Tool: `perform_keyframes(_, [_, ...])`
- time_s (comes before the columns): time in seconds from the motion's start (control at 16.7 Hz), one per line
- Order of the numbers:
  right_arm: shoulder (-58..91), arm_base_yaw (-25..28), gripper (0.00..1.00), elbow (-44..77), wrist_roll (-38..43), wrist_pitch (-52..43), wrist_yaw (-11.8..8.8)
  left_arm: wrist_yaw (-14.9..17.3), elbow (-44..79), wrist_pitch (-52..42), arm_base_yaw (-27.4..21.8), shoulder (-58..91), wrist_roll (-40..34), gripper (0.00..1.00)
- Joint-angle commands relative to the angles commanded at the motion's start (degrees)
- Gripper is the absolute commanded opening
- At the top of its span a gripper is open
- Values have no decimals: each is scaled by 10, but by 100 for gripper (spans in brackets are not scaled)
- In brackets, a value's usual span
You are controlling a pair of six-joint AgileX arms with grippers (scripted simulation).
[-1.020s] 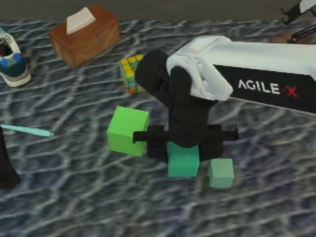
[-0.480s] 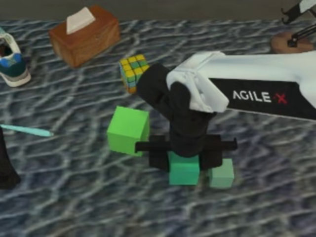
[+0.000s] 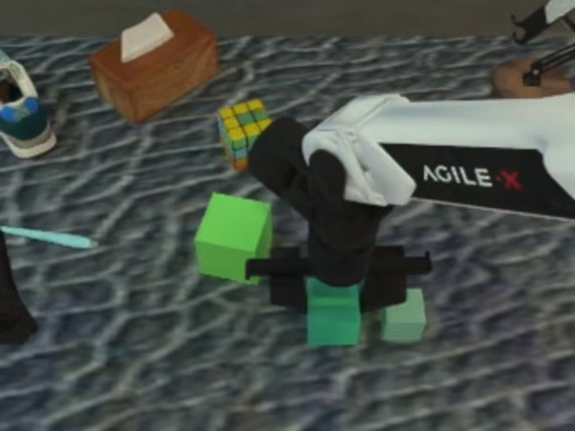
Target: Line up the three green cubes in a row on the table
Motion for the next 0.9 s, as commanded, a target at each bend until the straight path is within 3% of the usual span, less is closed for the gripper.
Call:
perform_keyframes(0.18, [0,0,98,0,0,0,0,0,0,0,0,0,0,100])
perform_keyframes(0.24, [0,0,100,0,0,0,0,0,0,0,0,0,0,100])
perform_keyframes(0.9, [-6,2,100,20,0,-24,0,0,0,0,0,0,0,100])
